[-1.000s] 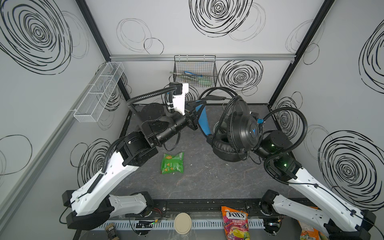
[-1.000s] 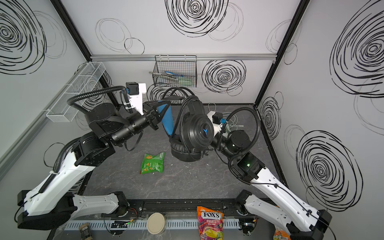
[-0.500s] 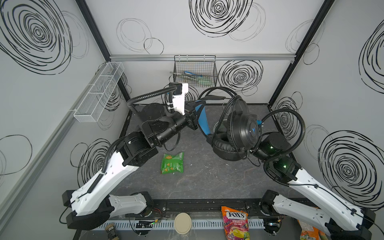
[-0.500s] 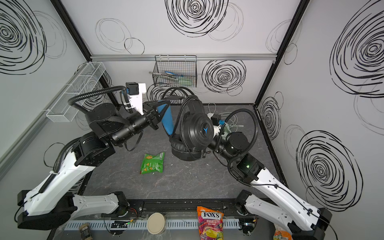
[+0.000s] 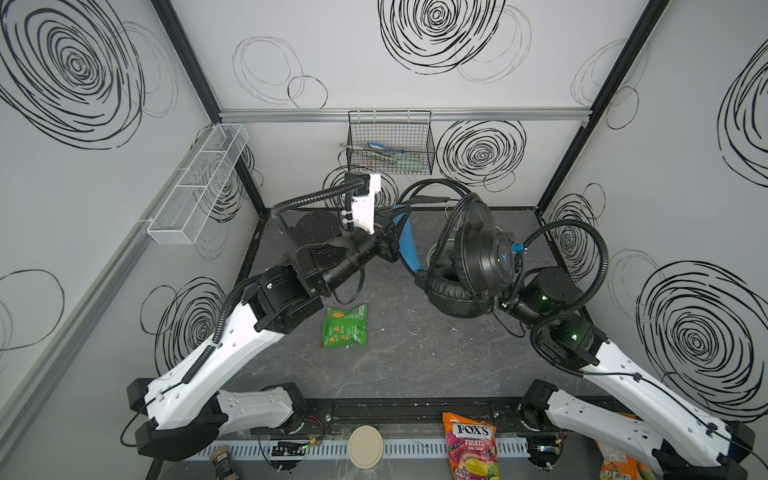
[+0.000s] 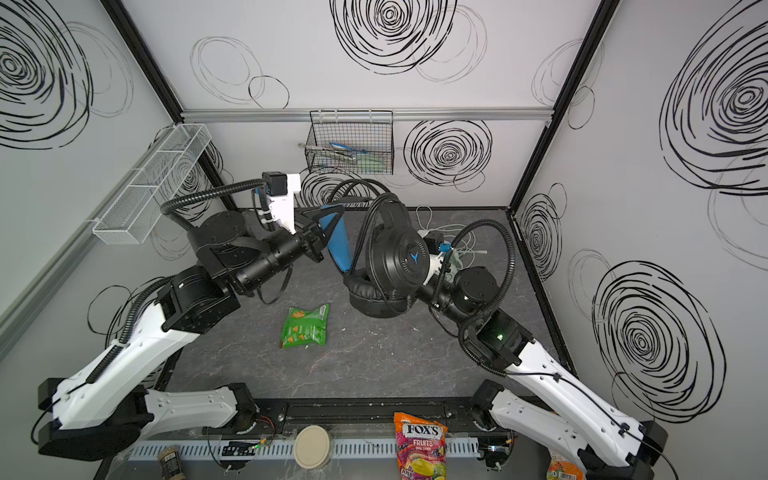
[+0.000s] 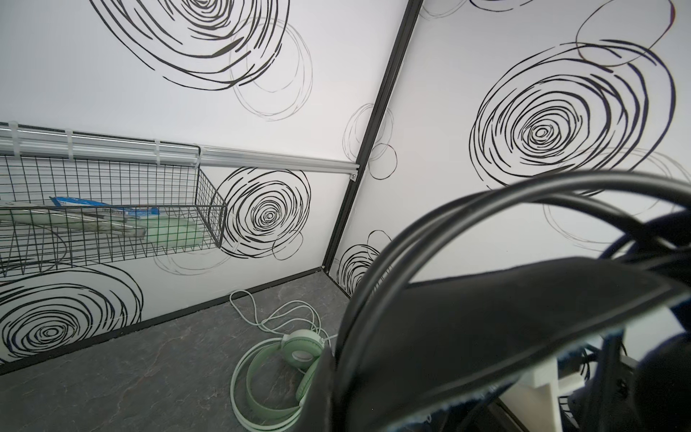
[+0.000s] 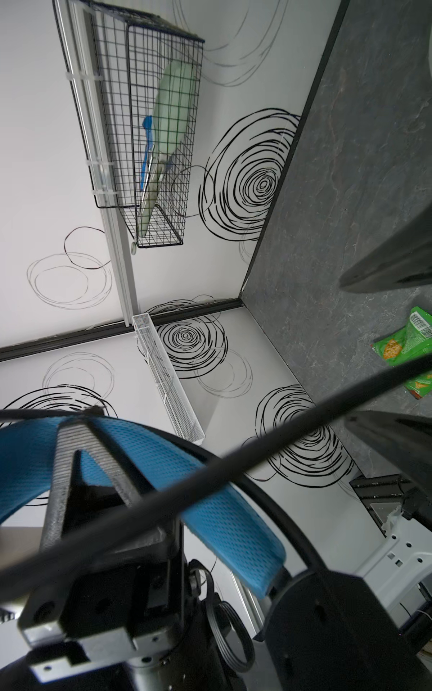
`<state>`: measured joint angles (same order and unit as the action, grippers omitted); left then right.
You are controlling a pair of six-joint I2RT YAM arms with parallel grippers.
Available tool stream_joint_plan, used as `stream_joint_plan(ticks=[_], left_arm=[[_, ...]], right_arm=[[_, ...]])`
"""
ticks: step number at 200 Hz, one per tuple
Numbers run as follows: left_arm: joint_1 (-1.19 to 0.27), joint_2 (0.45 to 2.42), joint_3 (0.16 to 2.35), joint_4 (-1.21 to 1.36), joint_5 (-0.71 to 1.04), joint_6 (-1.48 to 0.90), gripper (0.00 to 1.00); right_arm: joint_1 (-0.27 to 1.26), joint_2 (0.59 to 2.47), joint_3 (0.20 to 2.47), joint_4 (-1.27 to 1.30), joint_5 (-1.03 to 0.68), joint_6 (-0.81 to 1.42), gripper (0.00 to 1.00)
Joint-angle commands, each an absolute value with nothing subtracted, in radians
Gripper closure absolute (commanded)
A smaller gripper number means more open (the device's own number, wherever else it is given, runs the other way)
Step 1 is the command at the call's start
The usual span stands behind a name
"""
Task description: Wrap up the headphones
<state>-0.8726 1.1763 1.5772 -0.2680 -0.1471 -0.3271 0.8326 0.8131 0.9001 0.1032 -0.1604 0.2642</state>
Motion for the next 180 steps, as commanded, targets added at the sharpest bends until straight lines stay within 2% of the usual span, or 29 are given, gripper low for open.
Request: stream_joint_plan(ticks=[1,93,130,180], left_arm=[[-0.877,1.142,1.602,-0.127,-0.161,-0.374,1.00],[-0.877,1.146,1.635,-0.119,-0.147,-0.394,1.00],[-0.876,1.139,1.635,-0.115,-0.155,-0.400,1.00],[-0.876,1.142,1.646,-0.117,-0.160,-0.401,1.00]], right_arm=[[0.841,0.786,0.893,0.069,-0.154,0.259,0.44],[0.841,0.741,0.785,0.061,-0.123,0.252,0.46],[0.844,0.724,0.757,0.046,-0.132,0.265,0.42],[0.853,0.687,0.724,0.018,-0.129,0.280,0.45]])
